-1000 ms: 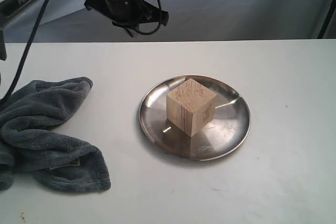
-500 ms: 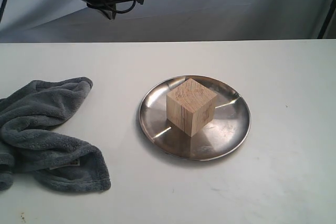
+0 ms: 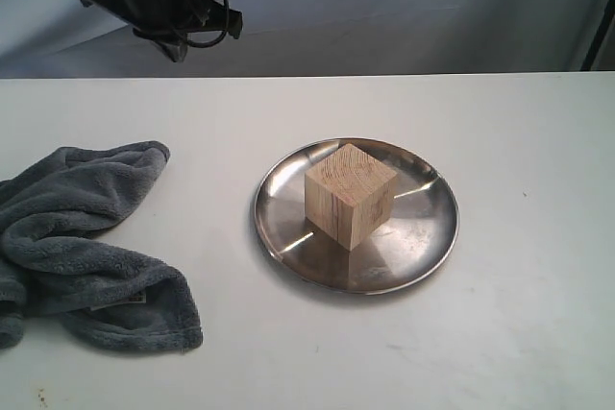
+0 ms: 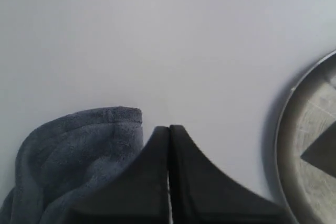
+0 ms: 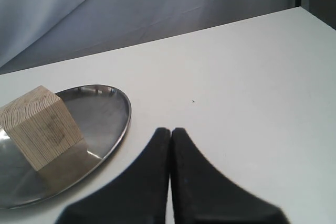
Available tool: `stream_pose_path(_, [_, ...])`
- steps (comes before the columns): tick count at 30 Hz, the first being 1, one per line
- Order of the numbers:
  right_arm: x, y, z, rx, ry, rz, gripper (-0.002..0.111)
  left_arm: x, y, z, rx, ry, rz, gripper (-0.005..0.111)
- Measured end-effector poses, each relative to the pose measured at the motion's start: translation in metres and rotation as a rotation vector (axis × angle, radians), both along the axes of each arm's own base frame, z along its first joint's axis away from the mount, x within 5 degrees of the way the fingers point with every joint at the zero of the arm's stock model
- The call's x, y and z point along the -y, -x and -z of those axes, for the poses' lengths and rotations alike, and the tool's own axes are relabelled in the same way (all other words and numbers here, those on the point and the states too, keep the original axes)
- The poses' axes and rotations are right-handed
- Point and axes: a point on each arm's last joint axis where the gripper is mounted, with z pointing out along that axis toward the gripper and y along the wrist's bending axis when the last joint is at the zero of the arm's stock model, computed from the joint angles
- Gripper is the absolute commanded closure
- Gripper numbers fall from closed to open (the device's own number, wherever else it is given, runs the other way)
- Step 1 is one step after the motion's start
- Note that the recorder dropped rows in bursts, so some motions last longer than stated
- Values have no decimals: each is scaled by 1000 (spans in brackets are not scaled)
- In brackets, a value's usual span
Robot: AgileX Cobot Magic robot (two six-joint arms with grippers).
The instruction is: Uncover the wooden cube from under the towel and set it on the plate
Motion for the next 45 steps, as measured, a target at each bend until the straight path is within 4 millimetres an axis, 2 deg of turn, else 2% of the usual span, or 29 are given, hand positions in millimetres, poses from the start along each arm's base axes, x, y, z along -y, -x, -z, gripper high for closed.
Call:
stream_pose_path(11, [0, 0, 0, 0, 0, 0, 108, -51, 9, 2, -75, 31, -109, 107])
stream_pose_path(20, [0, 0, 0, 0, 0, 0, 108, -88, 31, 4, -135, 19, -182, 107])
stream_pose_path(30, [0, 0, 0, 0, 0, 0, 108, -109, 72, 1, -188, 1, -223, 107])
stream_pose_path(45, [0, 0, 0, 0, 0, 0, 108, -122, 143, -3, -123, 36, -256, 107])
